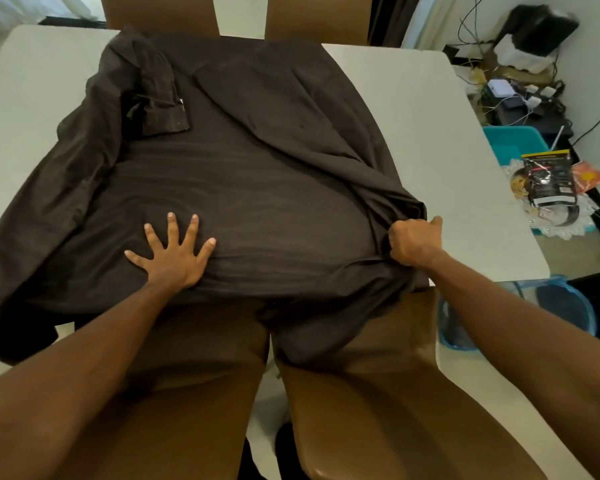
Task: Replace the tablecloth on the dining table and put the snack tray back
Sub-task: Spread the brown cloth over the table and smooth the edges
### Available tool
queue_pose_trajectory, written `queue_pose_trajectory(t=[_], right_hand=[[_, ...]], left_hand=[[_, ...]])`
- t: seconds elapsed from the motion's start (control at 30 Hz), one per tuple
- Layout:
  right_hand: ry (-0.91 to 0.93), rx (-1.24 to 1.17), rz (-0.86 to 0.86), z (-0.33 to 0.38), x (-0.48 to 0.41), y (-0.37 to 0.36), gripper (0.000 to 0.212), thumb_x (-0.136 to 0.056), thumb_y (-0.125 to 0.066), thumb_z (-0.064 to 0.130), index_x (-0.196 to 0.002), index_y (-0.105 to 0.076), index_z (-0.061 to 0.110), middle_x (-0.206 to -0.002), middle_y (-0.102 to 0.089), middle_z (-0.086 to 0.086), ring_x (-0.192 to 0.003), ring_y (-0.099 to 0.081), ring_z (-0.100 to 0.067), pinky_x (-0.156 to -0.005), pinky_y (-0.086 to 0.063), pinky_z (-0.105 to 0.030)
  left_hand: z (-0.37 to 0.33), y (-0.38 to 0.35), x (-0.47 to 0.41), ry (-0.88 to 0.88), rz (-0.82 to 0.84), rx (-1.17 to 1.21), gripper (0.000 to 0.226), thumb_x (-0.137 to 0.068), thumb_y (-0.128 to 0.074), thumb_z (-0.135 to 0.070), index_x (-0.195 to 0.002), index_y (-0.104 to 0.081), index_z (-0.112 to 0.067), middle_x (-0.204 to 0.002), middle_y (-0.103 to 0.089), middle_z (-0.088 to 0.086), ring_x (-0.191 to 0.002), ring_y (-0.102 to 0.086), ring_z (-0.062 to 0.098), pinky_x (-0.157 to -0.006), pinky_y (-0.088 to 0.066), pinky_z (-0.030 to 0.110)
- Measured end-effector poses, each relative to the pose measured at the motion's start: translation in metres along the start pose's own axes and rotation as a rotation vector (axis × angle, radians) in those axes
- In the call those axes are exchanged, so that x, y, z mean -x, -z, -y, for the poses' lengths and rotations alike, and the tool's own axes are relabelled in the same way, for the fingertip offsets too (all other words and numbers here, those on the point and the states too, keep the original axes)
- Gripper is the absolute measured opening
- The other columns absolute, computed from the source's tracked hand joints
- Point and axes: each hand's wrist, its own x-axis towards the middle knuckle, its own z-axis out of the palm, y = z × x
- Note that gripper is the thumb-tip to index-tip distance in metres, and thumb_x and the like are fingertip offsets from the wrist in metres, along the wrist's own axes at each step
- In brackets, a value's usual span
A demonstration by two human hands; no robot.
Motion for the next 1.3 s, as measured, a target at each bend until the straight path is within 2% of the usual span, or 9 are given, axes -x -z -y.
queue_pose_trajectory(t=[0.07,0.2,0.4,0.5,0.7,0.97,1.13,1.23,1.3], right_hand=[[0.008,-0.172,-0.052,-0.010,-0.005,-0.002,0.012,-0.078,-0.067,0.023,-0.089,-0.064,0.028,-0.093,-0.062,0.001,-0.096,-0.060,-0.029,-0.098,-0.034,-0.047],[0.072,-0.434,-0.378,-0.001,-0.009,-0.011,0.038,-0.075,-0.069,0.034,-0.112,-0.062,0.028,-0.116,-0.054,-0.005,-0.110,-0.051,-0.033,-0.091,-0.044,-0.048],[0.115,-0.366,-0.261,0.039,-0.034,-0.006,0.067,-0.086,-0.067,0.042,-0.148,-0.041,0.034,-0.164,-0.022,-0.008,-0.147,-0.024,-0.034,-0.111,-0.028,-0.063],[0.076,-0.400,-0.169,0.057,-0.051,-0.002,0.064,-0.090,-0.062,0.040,-0.150,-0.039,0.031,-0.162,-0.025,-0.010,-0.144,-0.027,-0.036,-0.111,-0.030,-0.062],[0.195,-0.480,-0.358,0.112,-0.078,0.030,0.056,-0.085,-0.063,0.031,-0.139,-0.051,0.027,-0.142,-0.046,-0.005,-0.129,-0.042,-0.032,-0.101,-0.041,-0.055],[0.268,-0.576,-0.241,0.217,-0.159,0.093,0.074,-0.084,-0.068,0.032,-0.151,-0.038,0.031,-0.162,-0.026,-0.005,-0.145,-0.028,-0.032,-0.111,-0.035,-0.055],[0.203,-0.533,-0.251,0.264,-0.228,0.118,0.071,-0.095,-0.056,0.038,-0.158,-0.023,0.034,-0.166,-0.017,-0.005,-0.144,-0.028,-0.035,-0.110,-0.037,-0.054],[0.115,-0.515,-0.322,0.286,-0.265,0.124,0.062,-0.100,-0.051,0.032,-0.157,-0.027,0.026,-0.155,-0.034,-0.009,-0.133,-0.038,-0.036,-0.103,-0.044,-0.052],[0.111,-0.503,-0.359,0.291,-0.275,0.127,0.055,-0.098,-0.055,0.019,-0.150,-0.038,0.017,-0.144,-0.039,-0.012,-0.123,-0.047,-0.036,-0.097,-0.047,-0.049]], left_hand=[[-0.001,0.000,0.000,0.011,0.006,-0.004,0.074,-0.086,-0.006,-0.083,-0.148,0.020,-0.053,-0.163,0.026,-0.008,-0.148,0.027,0.036,-0.105,0.010,0.078],[-0.016,0.001,0.002,-0.007,-0.072,0.028,0.072,-0.096,-0.020,-0.070,-0.157,0.002,-0.041,-0.167,0.012,0.001,-0.151,0.014,0.037,-0.109,0.003,0.075],[-0.043,0.013,0.003,-0.131,-0.158,0.068,0.060,-0.095,-0.051,-0.050,-0.150,-0.036,-0.030,-0.162,-0.024,0.006,-0.148,-0.020,0.035,-0.113,-0.025,0.065],[-0.051,0.023,-0.001,-0.269,-0.136,0.011,0.052,-0.093,-0.055,-0.047,-0.142,-0.048,-0.029,-0.151,-0.038,0.005,-0.136,-0.038,0.033,-0.106,-0.041,0.055],[-0.042,0.047,-0.018,-0.406,-0.163,0.069,0.043,-0.093,-0.057,-0.041,-0.133,-0.058,-0.026,-0.131,-0.056,0.003,-0.119,-0.053,0.027,-0.096,-0.050,0.043],[0.016,0.113,-0.109,-0.348,-0.440,0.109,0.044,-0.087,-0.066,-0.032,-0.129,-0.062,-0.018,-0.131,-0.055,0.010,-0.126,-0.047,0.034,-0.097,-0.045,0.051],[0.040,0.166,-0.194,-0.257,-0.643,0.055,0.067,-0.083,-0.068,-0.039,-0.143,-0.044,-0.022,-0.154,-0.032,0.014,-0.147,-0.021,0.035,-0.110,-0.027,0.060],[0.045,0.188,-0.248,-0.118,-0.559,0.088,0.085,-0.082,-0.067,-0.050,-0.152,-0.024,-0.030,-0.165,-0.008,0.012,-0.152,-0.004,0.035,-0.116,-0.011,0.063],[0.045,0.195,-0.269,-0.034,-0.426,0.136,0.094,-0.083,-0.070,-0.046,-0.156,-0.012,-0.034,-0.166,-0.001,0.011,-0.150,-0.012,0.039,-0.115,-0.016,0.064]])
